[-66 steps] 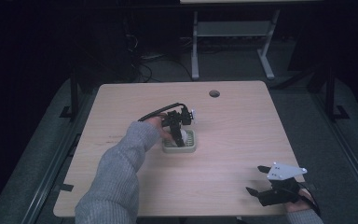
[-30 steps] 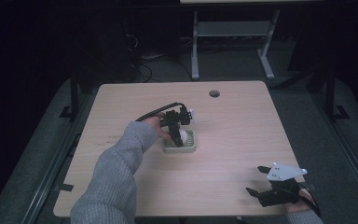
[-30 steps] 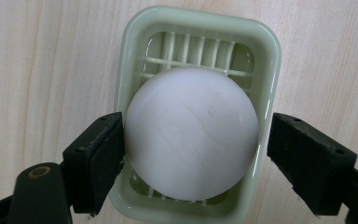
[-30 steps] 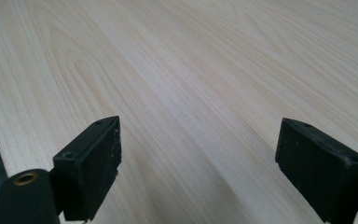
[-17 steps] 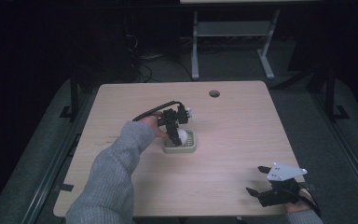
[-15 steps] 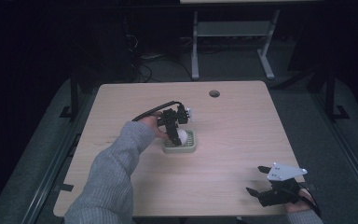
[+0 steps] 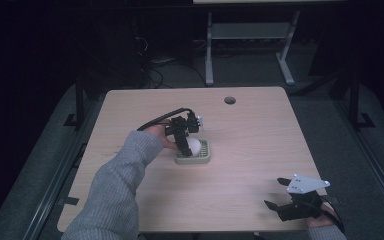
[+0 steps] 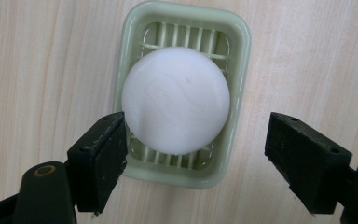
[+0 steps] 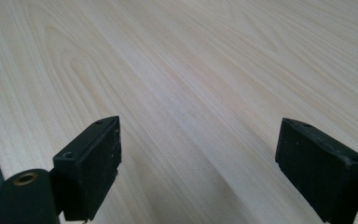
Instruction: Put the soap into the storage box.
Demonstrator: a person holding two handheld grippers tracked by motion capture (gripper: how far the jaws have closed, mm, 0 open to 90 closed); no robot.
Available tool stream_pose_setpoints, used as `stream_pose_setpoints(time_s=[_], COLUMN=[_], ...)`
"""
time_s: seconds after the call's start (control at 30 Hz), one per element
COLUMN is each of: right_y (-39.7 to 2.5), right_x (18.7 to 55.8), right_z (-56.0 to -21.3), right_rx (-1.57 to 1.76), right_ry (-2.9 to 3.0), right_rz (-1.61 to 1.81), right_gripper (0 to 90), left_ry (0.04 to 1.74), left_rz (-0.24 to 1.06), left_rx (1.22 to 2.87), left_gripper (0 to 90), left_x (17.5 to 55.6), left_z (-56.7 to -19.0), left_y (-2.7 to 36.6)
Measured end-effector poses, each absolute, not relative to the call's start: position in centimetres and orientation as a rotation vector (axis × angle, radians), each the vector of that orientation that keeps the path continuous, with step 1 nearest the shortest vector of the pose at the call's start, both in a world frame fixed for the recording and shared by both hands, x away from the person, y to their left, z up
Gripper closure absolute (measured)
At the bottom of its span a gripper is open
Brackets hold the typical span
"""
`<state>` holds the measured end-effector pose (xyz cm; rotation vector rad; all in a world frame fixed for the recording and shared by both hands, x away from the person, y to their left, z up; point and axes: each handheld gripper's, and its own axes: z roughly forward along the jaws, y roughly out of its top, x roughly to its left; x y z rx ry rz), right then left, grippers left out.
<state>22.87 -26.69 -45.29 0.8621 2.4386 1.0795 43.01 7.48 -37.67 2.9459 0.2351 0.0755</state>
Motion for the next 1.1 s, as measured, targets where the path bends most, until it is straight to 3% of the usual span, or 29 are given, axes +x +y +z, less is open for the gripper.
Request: stream_pose_setpoints(time_s=[1.1], right_y=[-26.7], right_x=[22.9], right_z=[-45.3], right_rx=[0.882], right_ry=[2.411], right_rz=[1.064], right_gripper=[13.8], left_ry=[0.237], left_rz=[0.011], left_rx=[2.869], left_gripper=[19.9], left_x=[39.7], left_z=[-38.4], left_y=[9.6])
